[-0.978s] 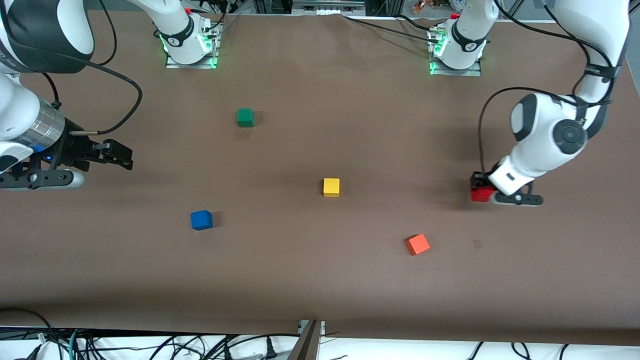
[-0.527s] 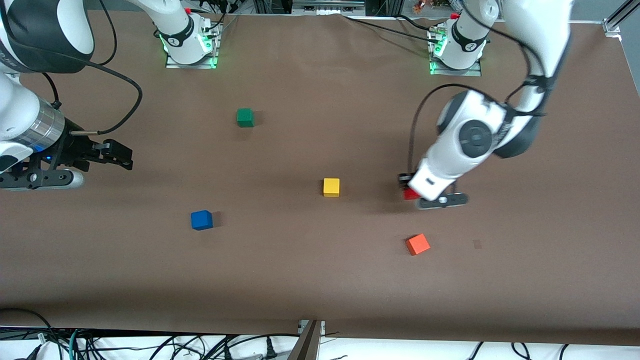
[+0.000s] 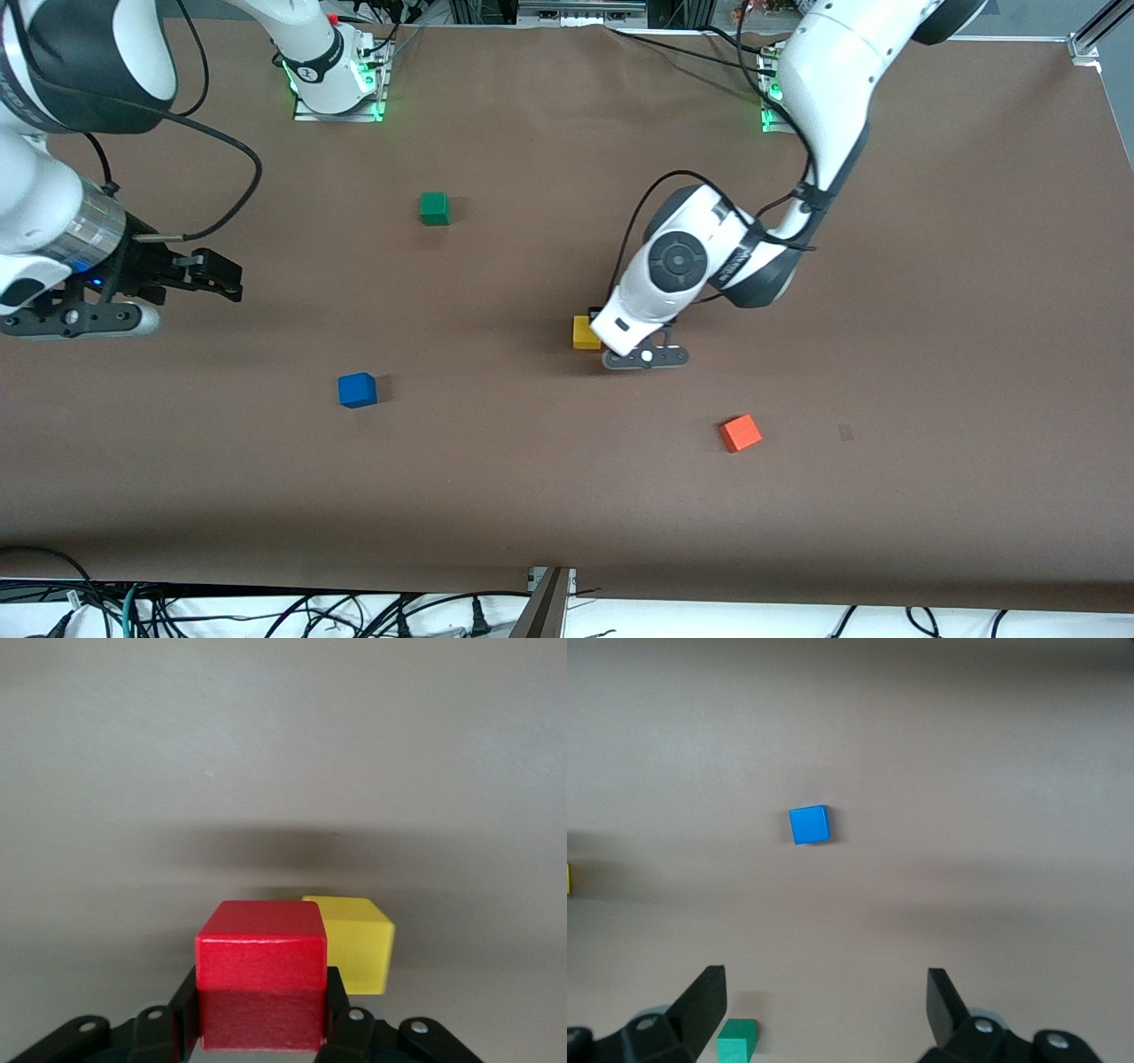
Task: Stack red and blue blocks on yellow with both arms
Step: 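Lower the red cube onto the yellow cube while the right gripper reaches the blue cube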
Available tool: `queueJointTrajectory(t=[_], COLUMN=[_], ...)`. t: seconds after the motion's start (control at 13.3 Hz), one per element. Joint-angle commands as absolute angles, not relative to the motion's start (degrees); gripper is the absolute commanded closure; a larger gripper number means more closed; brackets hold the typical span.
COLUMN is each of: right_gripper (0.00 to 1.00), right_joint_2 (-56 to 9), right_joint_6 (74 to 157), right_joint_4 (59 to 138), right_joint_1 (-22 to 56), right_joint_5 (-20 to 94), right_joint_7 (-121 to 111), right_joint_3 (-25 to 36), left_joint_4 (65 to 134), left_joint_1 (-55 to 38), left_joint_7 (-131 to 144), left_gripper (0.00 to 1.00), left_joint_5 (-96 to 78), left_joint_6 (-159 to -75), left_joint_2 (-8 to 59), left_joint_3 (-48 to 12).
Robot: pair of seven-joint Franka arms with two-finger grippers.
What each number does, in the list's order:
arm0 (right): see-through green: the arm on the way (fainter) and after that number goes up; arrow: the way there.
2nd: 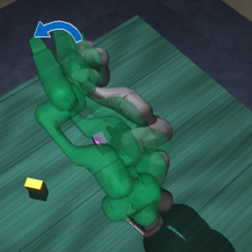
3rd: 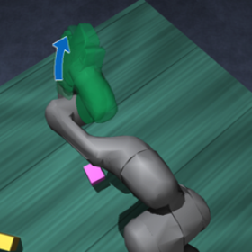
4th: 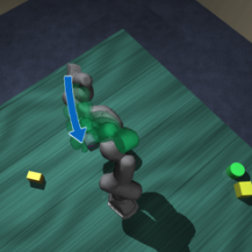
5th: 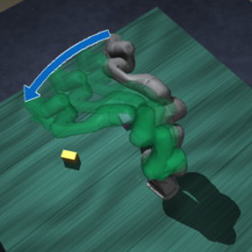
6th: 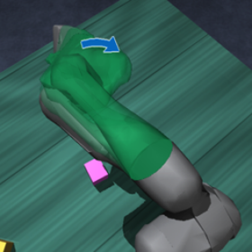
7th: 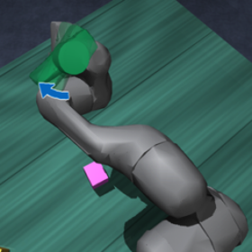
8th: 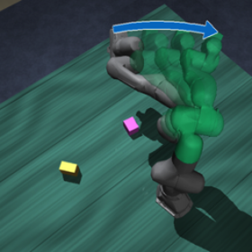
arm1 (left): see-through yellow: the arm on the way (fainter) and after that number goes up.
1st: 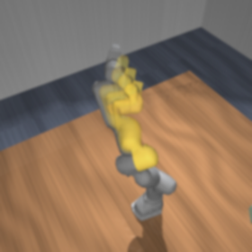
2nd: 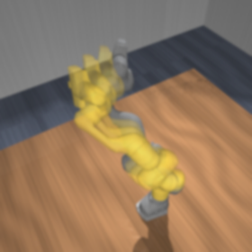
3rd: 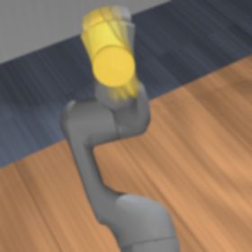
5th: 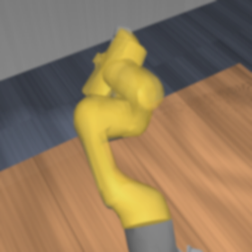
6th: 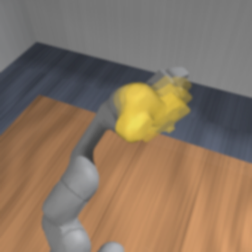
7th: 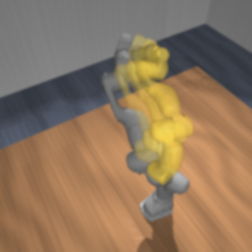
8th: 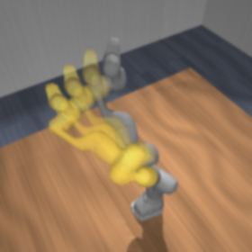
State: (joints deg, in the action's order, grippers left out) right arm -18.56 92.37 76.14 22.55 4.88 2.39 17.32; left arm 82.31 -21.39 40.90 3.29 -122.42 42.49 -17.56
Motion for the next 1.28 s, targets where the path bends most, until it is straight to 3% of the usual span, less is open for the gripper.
queueJointTrajectory(t=[0.0, 0.38, 0.53, 0.83, 1.2], right_gripper=[0.0, 0.0, 0.0, 0.0, 0.0], right_joint_2=[-24.32, -33.2, -37.25, -44.1, -45.35], right_joint_6=[93.25, 106.49, 108.1, 117.39, 122.41], right_joint_4=[75.94, 76.2, 76.2, 77.25, 81.72], right_joint_1=[23.03, 23.38, 22.94, 24.08, 24.26], right_joint_5=[4.91, 6.67, 15.51, 15.91, 15.91], right_joint_7=[2.55, 2.46, 2.46, 0.11, -3.94], right_joint_3=[17.31, 17.23, 17.23, 17.23, 16.96], left_joint_4=[79.37, 79.19, 79.1, 75.42, 74.62], left_joint_1=[-24.07, -28.03, -28.74, -29.88, -32.08], left_joint_7=[43.41, 44.91, 44.91, 45.09, 44.91], left_gripper=[0.84, 0.83, 0.83, 0.83, 0.82], left_joint_5=[4.22, 6.58, 7.21, 7.21, 7.29], left_joint_6=[-120.41, -120.5, -120.59, -120.67, -120.67], left_joint_2=[43.15, 44.38, 44.73, 46.66, 47.37], left_joint_3=[-16.7, -15.47, -15.12, -14.51, -12.04])
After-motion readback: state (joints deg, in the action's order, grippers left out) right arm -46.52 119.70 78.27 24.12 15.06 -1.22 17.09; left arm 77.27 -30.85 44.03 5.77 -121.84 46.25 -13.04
